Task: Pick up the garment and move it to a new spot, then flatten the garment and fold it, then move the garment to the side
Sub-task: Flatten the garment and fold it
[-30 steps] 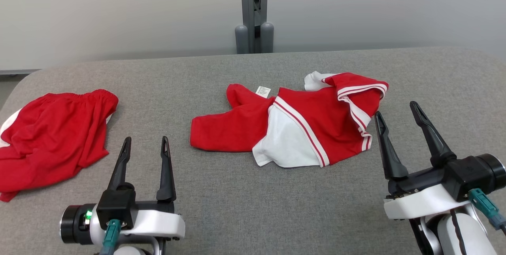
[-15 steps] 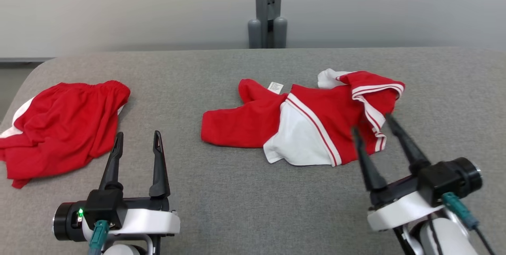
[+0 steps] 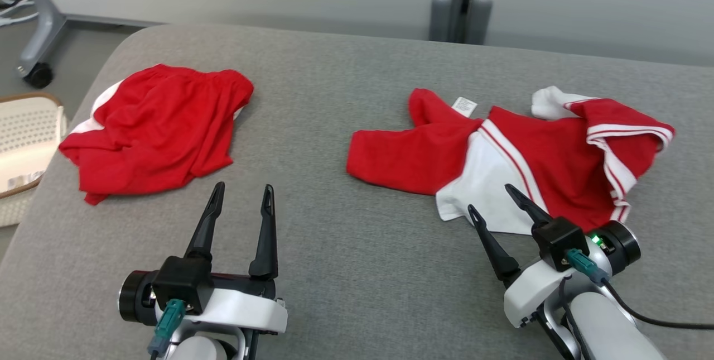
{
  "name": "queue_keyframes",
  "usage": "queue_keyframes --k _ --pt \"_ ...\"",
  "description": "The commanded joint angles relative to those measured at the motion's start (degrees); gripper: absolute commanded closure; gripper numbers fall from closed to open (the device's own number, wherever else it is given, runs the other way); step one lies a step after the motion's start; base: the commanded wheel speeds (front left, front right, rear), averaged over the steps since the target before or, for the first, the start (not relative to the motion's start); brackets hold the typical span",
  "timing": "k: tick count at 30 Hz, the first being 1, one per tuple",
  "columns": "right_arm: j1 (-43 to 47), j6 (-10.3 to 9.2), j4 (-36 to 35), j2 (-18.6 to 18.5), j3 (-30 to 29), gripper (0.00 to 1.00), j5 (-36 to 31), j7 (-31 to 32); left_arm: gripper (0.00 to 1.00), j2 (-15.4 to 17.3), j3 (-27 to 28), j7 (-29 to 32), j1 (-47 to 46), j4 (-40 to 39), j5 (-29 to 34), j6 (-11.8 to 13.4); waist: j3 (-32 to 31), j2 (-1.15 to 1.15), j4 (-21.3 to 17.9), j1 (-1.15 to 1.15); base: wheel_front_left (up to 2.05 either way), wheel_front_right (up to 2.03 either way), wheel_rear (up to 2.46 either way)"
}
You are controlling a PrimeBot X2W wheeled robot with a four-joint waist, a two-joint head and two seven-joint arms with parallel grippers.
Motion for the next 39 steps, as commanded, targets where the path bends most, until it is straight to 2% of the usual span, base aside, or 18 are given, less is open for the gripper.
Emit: queue_keyframes --k 1,10,11,13,17,21,27,34,39 --pt "-1.0 0.01 2.3 -0.3 -0.3 0.00 -0.5 -0.1 0.00 0.2 -0.3 -0.1 -0.9 -0.2 -0.3 0.4 0.8 0.00 2.0 0.00 0.00 0.00 0.00" --pt "-5.0 0.01 12.5 0.6 -2.3 0.00 -2.0 -0.1 0.00 0.2 -2.5 -0.1 -1.1 -0.7 -1.3 1.5 1.9 0.00 5.0 0.00 0.00 0.00 0.00" --pt "-5.4 0.01 13.7 0.7 -2.7 0.22 -1.9 0.0 0.00 0.2 -2.6 -0.1 -1.2 -0.7 -1.4 1.6 2.0 0.00 5.1 0.00 0.00 0.00 0.00" --pt "-6.1 0.01 15.4 0.9 -3.0 1.00 -2.2 0.0 0.00 0.2 -2.8 -0.1 -1.4 -0.8 -1.5 1.8 2.2 0.00 5.3 0.00 0.00 0.00 0.00" --pt "-7.1 0.01 16.5 1.2 -3.5 1.00 -2.3 0.0 0.00 0.2 -2.7 -0.1 -1.5 -0.6 -1.5 2.0 2.3 0.00 5.0 0.00 0.00 0.00 0.00" --pt "-7.1 0.01 14.7 1.7 -3.8 1.00 -1.8 0.0 0.00 0.2 -2.2 -0.1 -1.4 -0.3 -1.3 1.9 1.9 0.00 3.9 0.00 0.00 0.00 0.00" --pt "-5.8 0.01 8.4 1.6 -3.2 1.00 -0.8 -0.1 0.00 0.1 -1.4 -0.1 -1.6 -0.4 -0.9 1.7 0.6 0.00 0.1 0.00 0.00 0.00 0.00" --pt "-4.2 0.01 0.4 -1.2 -2.6 1.00 0.1 -0.1 0.00 0.2 0.5 -0.1 -0.8 -0.3 -0.6 1.5 -1.0 0.00 -6.5 0.00 0.00 0.00 0.00" --pt "-2.6 0.01 -3.4 -4.7 -2.6 1.00 0.8 -0.1 0.00 0.2 1.4 -0.1 -0.7 -0.1 -0.5 1.0 -1.9 0.00 -10.9 0.00 0.00 0.00 0.00"
